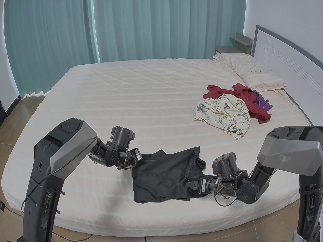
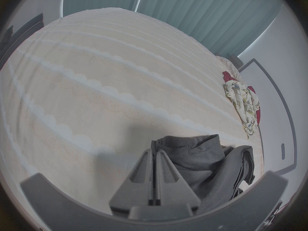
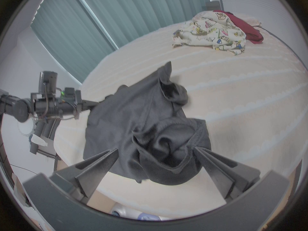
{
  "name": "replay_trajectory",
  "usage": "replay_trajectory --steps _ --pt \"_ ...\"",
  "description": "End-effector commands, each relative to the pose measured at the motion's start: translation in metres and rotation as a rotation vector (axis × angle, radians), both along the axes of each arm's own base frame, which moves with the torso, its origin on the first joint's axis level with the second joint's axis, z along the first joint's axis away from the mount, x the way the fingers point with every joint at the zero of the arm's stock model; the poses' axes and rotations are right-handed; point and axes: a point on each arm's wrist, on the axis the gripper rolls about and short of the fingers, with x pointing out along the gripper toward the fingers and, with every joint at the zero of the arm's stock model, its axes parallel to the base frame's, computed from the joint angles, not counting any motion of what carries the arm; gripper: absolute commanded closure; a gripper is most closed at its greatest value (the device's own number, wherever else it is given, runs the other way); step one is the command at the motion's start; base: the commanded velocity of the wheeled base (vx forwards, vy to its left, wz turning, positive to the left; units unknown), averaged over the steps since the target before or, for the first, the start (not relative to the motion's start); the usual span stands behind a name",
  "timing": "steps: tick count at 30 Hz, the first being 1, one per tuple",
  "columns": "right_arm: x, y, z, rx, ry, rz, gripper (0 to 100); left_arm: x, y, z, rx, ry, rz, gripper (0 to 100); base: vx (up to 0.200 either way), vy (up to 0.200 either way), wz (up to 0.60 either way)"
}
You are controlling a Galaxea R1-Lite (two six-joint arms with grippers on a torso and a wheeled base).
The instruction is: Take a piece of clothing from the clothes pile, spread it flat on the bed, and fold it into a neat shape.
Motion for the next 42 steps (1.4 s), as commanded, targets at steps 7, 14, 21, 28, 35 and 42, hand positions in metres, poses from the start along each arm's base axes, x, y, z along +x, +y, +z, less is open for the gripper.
replay_trajectory --steps 7,14,21,28,35,42 --pt "0.013 0.006 0.001 -0.060 0.027 -0.004 100 -0.003 0.007 0.009 0.002 0.001 0.013 100 0.000 0.000 0.00" --pt "0.006 -0.020 0.010 -0.085 0.037 -0.065 100 -0.002 0.008 0.007 0.007 0.008 0.012 100 0.000 0.000 0.00" --pt "-0.005 -0.047 0.023 -0.107 0.062 -0.101 100 -0.001 0.010 0.008 0.008 0.005 0.016 100 0.000 0.000 0.00" --pt "-0.013 -0.058 0.010 -0.162 0.140 -0.084 100 0.000 0.018 0.006 0.011 0.013 0.030 100 0.000 0.000 0.00" --pt "-0.005 -0.055 0.007 -0.161 0.139 -0.085 0 -0.001 0.019 0.002 0.017 0.024 0.031 100 0.000 0.000 0.00" --pt "0.042 -0.053 0.036 0.011 -0.037 -0.134 0 -0.002 0.019 0.000 0.018 0.028 0.029 100 0.000 0.000 0.00"
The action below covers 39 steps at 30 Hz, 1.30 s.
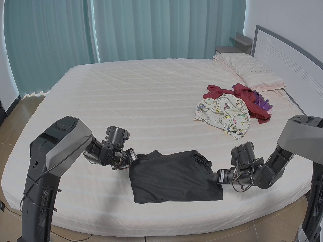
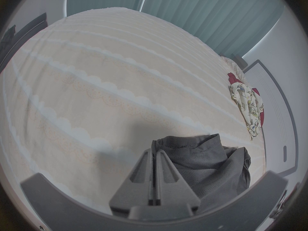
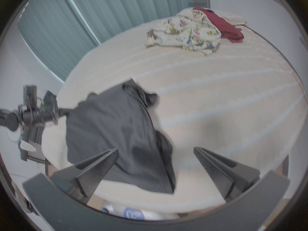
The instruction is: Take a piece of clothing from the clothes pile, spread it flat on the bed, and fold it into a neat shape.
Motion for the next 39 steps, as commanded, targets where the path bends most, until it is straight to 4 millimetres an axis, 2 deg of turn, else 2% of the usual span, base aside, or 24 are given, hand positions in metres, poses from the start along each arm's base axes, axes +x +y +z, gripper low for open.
replay_trajectory --steps 1,2,3,4,7,10,11,19,23,27,36,39 --pt "0.030 0.001 0.015 0.096 -0.107 -0.029 0 -0.001 -0.001 -0.001 0.001 0.003 -0.001 100 0.000 0.000 0.00" --pt "0.047 0.008 0.008 0.120 -0.127 -0.057 0 -0.001 0.000 -0.001 0.000 0.004 0.000 100 0.000 0.000 0.00" --pt "0.047 0.008 0.008 0.120 -0.127 -0.057 0 -0.001 0.000 -0.001 0.001 0.007 0.000 100 0.000 0.000 0.00" --pt "0.061 0.015 0.000 0.122 -0.136 -0.079 0 -0.002 0.000 -0.002 0.002 0.008 0.000 100 0.000 0.000 0.00" --pt "0.075 0.026 -0.020 0.082 -0.115 -0.087 0 -0.005 0.000 -0.002 0.002 0.017 0.001 100 0.000 0.000 0.00" --pt "0.085 0.035 -0.026 0.051 -0.110 -0.082 0 -0.006 -0.001 -0.003 0.002 0.022 0.000 100 0.000 0.000 0.00" --pt "0.100 0.045 -0.028 0.029 -0.106 -0.080 0 -0.008 -0.001 -0.003 0.003 0.027 0.002 100 0.000 0.000 0.00" --pt "0.126 0.074 -0.026 0.000 -0.101 -0.022 0 -0.010 0.000 -0.005 -0.018 0.042 0.032 100 0.000 0.000 0.00" --pt "0.130 0.087 -0.046 -0.045 -0.069 -0.012 0 -0.012 0.000 -0.007 -0.018 0.052 0.035 100 0.000 0.000 0.00" --pt "0.135 0.092 -0.043 -0.062 -0.068 -0.023 0 -0.012 0.001 -0.007 -0.018 0.052 0.037 100 0.000 0.000 0.00" --pt "0.145 0.078 -0.045 -0.120 -0.094 -0.092 0 -0.011 0.000 -0.006 -0.018 0.045 0.035 100 0.000 0.000 0.00" --pt "0.149 0.073 -0.040 -0.110 -0.113 -0.123 0 -0.011 0.000 -0.004 -0.018 0.042 0.034 100 0.000 0.000 0.00"
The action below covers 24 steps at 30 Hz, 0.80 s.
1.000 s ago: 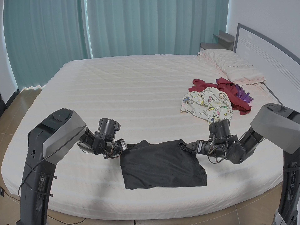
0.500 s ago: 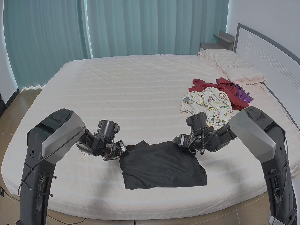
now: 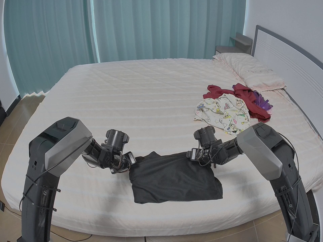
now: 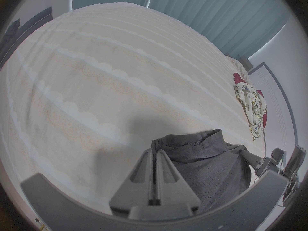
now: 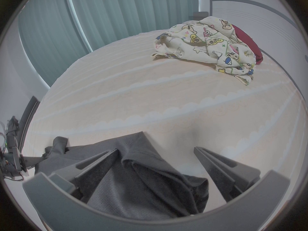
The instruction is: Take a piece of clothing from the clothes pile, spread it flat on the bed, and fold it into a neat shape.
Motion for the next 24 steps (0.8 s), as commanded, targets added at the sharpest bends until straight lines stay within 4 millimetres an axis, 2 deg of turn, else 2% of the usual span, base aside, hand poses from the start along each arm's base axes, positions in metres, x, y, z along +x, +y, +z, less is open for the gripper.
replay_trajectory --steps 1,8,11,16,17,24 --pt "0.005 -0.008 0.002 0.007 -0.011 -0.027 0 0.000 0.000 0.002 -0.001 -0.006 0.000 100 0.000 0.000 0.00" --pt "0.013 -0.026 0.030 0.083 -0.059 -0.115 0 0.001 0.003 0.001 -0.001 -0.002 0.005 100 0.000 0.000 0.00" --pt "0.017 -0.036 0.028 0.082 -0.058 -0.136 0 0.001 0.003 0.000 0.000 -0.001 0.005 100 0.000 0.000 0.00" --pt "0.015 -0.039 0.030 0.101 -0.054 -0.149 0 0.001 0.003 0.000 0.000 -0.001 0.006 100 0.000 0.000 0.00" --pt "0.011 -0.037 0.040 0.116 -0.077 -0.137 0 0.001 0.003 0.000 0.000 0.001 0.005 100 0.000 0.000 0.00" --pt "-0.015 -0.023 0.030 0.095 -0.047 -0.025 0 0.001 0.003 0.000 0.000 0.001 0.006 100 0.000 0.000 0.00"
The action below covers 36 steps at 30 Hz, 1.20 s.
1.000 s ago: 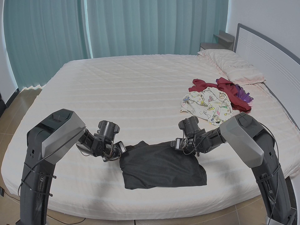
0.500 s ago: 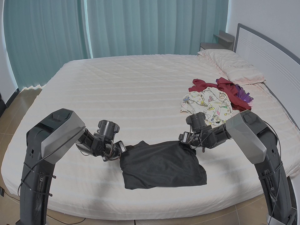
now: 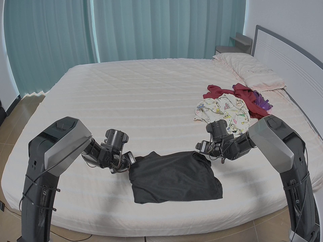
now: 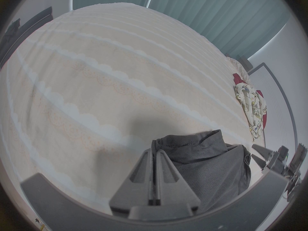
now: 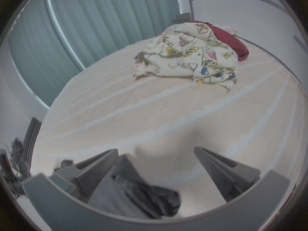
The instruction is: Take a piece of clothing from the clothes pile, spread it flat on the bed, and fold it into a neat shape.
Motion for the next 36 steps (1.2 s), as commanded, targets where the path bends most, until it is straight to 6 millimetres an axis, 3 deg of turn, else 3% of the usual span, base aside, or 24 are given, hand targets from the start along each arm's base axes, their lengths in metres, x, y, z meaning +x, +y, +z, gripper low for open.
replay_trajectory --steps 1,6,14,19,30,36 --pt "-0.024 0.016 0.000 -0.023 -0.004 0.103 0 0.000 0.000 -0.001 0.001 0.001 0.001 100 0.000 0.000 0.00" --pt "-0.034 0.023 -0.012 -0.060 -0.007 0.173 0 0.000 0.000 0.000 0.000 0.001 0.002 100 0.000 0.000 0.00" --pt "-0.034 0.022 -0.013 -0.090 -0.005 0.195 0 0.000 0.000 0.000 0.000 0.001 0.002 100 0.000 0.000 0.00" --pt "-0.033 0.008 -0.015 -0.104 0.014 0.167 0 0.000 0.001 0.000 0.000 0.001 0.003 100 0.000 0.000 0.00" --pt "-0.009 -0.032 -0.014 -0.105 -0.018 0.049 0 0.000 0.001 -0.001 0.000 0.003 0.003 100 0.000 0.000 0.00" --pt "-0.004 -0.035 0.000 -0.004 -0.045 -0.006 0 0.000 0.001 -0.001 0.001 0.004 0.005 100 0.000 0.000 0.00"
